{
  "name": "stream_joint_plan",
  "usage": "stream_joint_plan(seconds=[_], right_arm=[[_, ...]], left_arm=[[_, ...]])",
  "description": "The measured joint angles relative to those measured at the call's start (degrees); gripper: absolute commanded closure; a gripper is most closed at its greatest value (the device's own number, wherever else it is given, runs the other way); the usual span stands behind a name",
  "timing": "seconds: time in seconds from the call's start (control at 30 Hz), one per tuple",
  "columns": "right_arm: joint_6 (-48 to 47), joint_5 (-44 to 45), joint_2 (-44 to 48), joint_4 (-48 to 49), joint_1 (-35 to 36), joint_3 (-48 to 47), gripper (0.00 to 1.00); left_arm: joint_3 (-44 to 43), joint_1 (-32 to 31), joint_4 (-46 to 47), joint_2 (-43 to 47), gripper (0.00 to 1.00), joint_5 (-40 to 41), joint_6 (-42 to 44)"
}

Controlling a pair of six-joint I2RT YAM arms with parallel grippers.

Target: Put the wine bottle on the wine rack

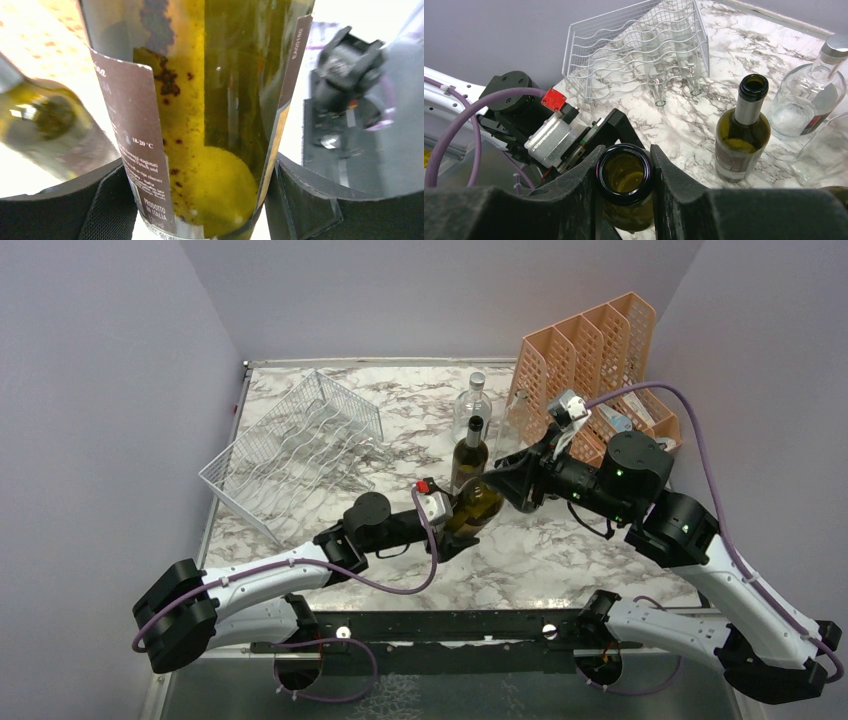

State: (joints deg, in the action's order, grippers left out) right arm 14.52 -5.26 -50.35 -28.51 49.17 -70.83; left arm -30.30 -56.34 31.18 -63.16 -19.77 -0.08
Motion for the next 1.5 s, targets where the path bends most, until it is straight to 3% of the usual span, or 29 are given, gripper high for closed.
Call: stream_joint_plan(seconds=[0.07, 0.17, 0.57, 0.73, 1.03, 1.23, 1.5], right_arm=[[0.9, -0.5, 0.3, -1.2, 0.1, -0.7, 0.38], [2.0, -0.8, 1.7, -2.2, 0.3, -1.4, 0.31], [-0.2, -1.0, 5.6, -9.7, 0.3, -9.2, 0.25], [-2.9, -0.6, 4.7, -14.8, 0.3, -13.3, 0.25], [-6.1, 0.5, 3.3, -21.9, 0.3, -13.9, 0.26], [-6.6, 2.9, 1.1, -25.0, 0.3, -10.2, 0.28], [-6.5, 3.5, -0.4, -25.1, 0.3, -7.5, 0.34]], left_arm=[[0.0, 0.0, -0.2, 0.5, 1.0, 1.7, 4.8], [0.0, 0.0, -0.8, 0.8, 1.0, 5.4, 12.9], [-5.5, 0.3, -1.7, 1.4, 1.0, 14.2, 47.6], [-8.5, 0.3, -3.4, 1.6, 1.0, 15.5, 60.1], [-17.5, 0.3, -15.9, 1.4, 1.0, 18.4, 77.2], [-25.6, 0.3, -23.3, -0.1, 1.0, 20.6, 86.1], [-27.8, 0.3, -31.0, -0.4, 1.0, 20.9, 94.7]])
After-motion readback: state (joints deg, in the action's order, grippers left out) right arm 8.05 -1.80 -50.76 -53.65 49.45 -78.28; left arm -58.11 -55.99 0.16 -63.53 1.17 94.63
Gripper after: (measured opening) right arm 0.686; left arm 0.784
